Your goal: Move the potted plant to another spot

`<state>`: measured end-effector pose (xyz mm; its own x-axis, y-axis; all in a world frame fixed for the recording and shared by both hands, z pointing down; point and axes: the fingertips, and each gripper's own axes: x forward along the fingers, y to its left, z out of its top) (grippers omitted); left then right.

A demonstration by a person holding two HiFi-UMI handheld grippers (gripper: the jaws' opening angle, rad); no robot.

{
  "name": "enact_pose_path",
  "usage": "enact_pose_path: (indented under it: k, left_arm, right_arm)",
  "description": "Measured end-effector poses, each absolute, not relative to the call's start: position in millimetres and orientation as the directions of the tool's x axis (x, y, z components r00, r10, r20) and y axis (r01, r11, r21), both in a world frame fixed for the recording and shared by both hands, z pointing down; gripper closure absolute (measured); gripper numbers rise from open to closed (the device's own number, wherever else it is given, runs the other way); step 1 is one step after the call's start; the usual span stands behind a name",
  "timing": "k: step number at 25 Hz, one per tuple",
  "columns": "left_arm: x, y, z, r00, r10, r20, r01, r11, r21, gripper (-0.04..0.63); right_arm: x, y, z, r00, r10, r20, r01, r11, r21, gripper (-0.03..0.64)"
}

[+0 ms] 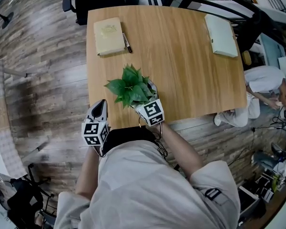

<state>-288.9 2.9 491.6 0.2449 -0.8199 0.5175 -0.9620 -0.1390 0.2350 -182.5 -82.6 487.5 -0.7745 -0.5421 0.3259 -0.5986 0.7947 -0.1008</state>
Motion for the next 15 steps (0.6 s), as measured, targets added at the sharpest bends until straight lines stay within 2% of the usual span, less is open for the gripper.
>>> enact_pose_path:
  k: [8, 15]
  left_arm:
    - [-280.0, -8.4, 459.0, 0.296, -0.850, 0.437, -0.948, -0.205, 0.244, 0.583]
    - [-267.5, -10.0, 450.6, 0.345, -0.852, 0.393, -0.928, -0.247, 0.279, 0.583]
  right_arm:
    - [-172.8, -89.2, 421.9, -0.755, -0.613, 0.233, -0.640, 0.766, -0.058, 0.100]
    - [-156.1, -87.6, 398.2, -0.715, -0.665, 0.216, -0.688, 0.725, -0.043, 0.100]
